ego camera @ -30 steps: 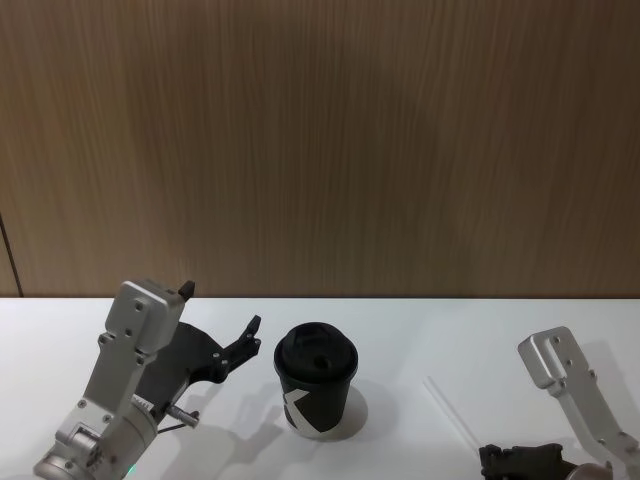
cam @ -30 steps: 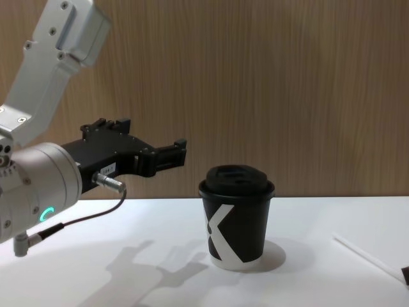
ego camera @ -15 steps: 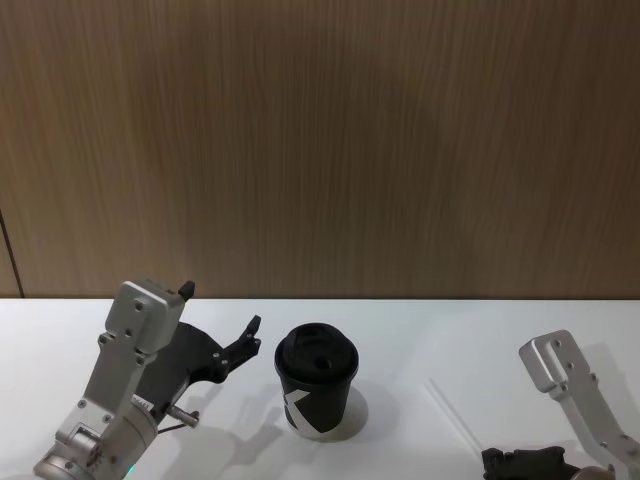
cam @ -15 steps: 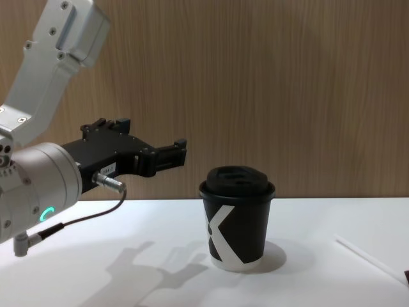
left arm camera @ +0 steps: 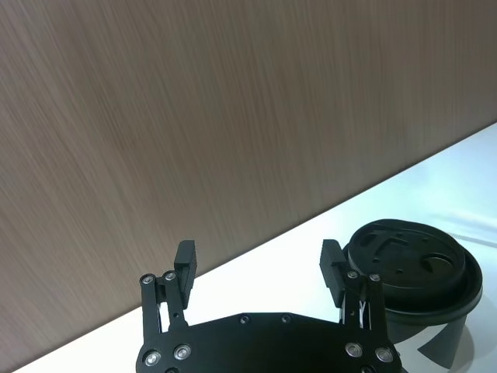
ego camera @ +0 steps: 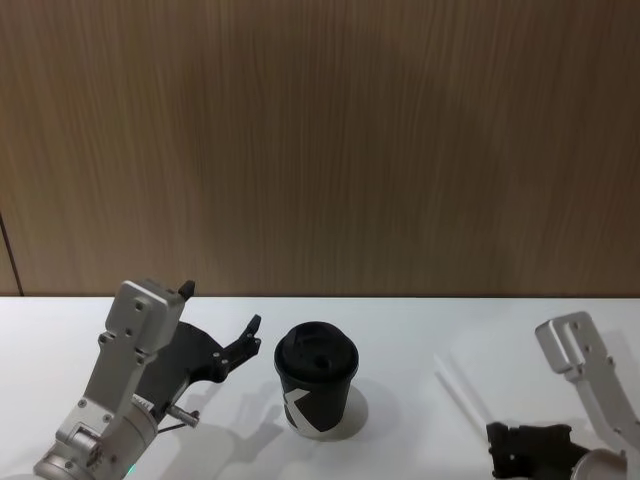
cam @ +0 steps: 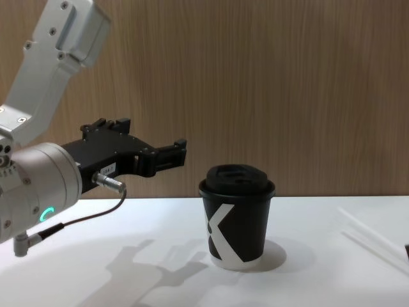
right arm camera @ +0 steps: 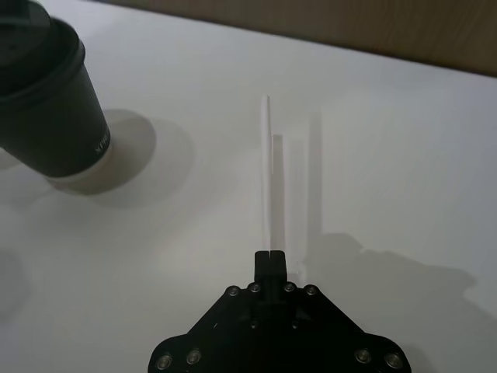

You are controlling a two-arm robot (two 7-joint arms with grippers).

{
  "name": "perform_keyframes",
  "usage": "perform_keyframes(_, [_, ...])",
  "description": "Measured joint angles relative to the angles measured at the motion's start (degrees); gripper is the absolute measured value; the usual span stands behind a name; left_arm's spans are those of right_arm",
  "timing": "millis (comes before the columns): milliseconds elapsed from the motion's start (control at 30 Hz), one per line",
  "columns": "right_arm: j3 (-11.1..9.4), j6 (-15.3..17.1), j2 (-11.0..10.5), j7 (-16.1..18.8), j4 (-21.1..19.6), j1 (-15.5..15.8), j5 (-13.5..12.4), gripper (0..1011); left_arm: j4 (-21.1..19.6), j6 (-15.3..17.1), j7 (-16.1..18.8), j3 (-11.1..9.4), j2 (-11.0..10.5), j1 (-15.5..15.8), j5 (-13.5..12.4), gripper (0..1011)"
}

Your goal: Pick up the straw with one hand, pass it to the other hand, and insert it into the cup.

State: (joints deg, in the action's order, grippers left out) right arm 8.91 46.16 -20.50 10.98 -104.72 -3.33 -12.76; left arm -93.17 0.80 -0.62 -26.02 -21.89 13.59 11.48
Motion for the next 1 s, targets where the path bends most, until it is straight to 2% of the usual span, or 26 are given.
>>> perform_keyframes(233, [-1.98, -4.10, 1.44, 0.49, -0.83, 0.00, -1.25, 0, 0.00, 0.00, 0.00, 0.00, 0.00, 0.00, 0.00, 1003])
perform_keyframes(600, [-4.69, -10.78, 3.18, 3.91, -2.25, -0.15, -5.28, 0, -0.22, -0.11, -0.82, 0.17, -0.12, 0.19, 0.18, 1003])
perform_keyframes(667, [-5.23, -12.73, 3.52, 5.58, -2.60, -0.19, -6.84, 0, -0.56, -0.26, -1.99, 0.31, -0.38, 0.50, 0.70, 1003])
perform_keyframes(1000, [-6.12, -17.61, 4.21, 11.28, -3.45, -0.36, -11.60, 0, -2.70, -0.51, -7.75, 1.38, -1.58, 2.12, 4.22, 1003])
